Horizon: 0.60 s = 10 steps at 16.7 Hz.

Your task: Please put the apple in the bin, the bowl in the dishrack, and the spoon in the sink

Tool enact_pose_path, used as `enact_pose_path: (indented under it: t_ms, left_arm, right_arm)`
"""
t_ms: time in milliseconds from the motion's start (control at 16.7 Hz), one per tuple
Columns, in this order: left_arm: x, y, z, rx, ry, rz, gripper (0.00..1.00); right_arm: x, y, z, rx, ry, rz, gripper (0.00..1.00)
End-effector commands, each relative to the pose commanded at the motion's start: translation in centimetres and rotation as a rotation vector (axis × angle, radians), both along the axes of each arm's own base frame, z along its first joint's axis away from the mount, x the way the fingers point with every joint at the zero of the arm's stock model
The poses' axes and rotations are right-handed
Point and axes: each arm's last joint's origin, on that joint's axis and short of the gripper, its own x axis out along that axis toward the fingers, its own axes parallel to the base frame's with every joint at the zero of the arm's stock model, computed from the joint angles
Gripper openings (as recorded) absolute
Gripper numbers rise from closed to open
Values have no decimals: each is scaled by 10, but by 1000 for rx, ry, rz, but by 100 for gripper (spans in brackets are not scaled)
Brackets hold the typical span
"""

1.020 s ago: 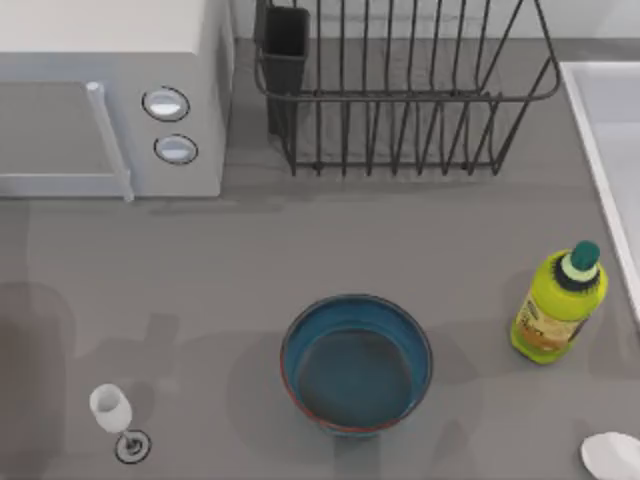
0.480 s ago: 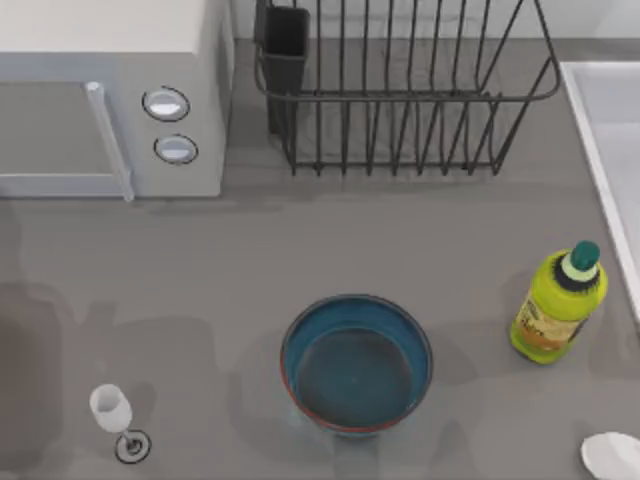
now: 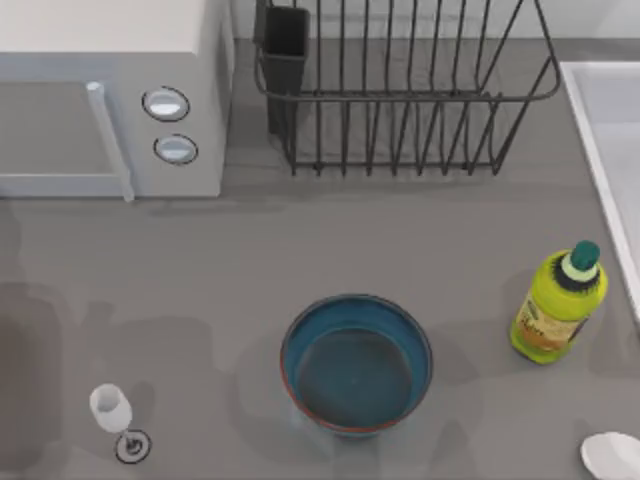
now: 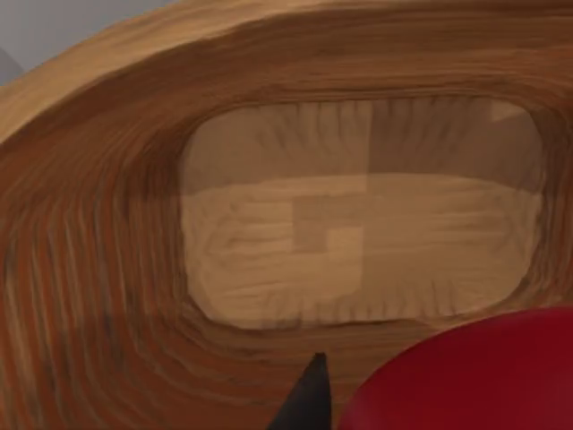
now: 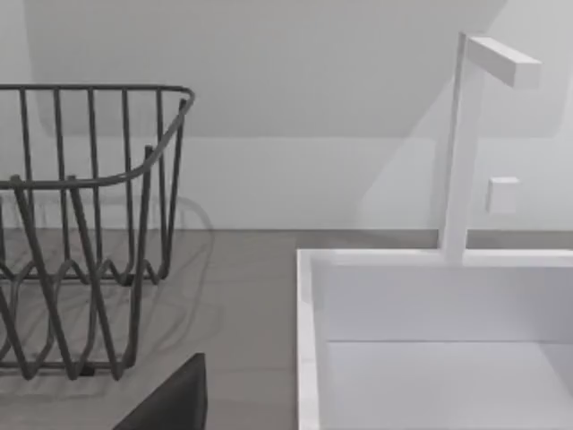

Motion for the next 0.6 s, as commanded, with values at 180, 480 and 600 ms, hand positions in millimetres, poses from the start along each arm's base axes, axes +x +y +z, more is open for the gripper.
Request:
enact_pose_path:
  t_ms: [180, 480, 600]
  left_arm:
    - [0, 0, 0, 0, 0, 0, 53]
    - [0, 0, 0, 0, 0, 0, 90]
    - [0, 0, 0, 0, 0, 0, 100]
  right_arm:
    - [0, 0, 0, 0, 0, 0, 100]
    - [0, 0, 0, 0, 0, 0, 100]
    - [0, 0, 0, 0, 0, 0, 100]
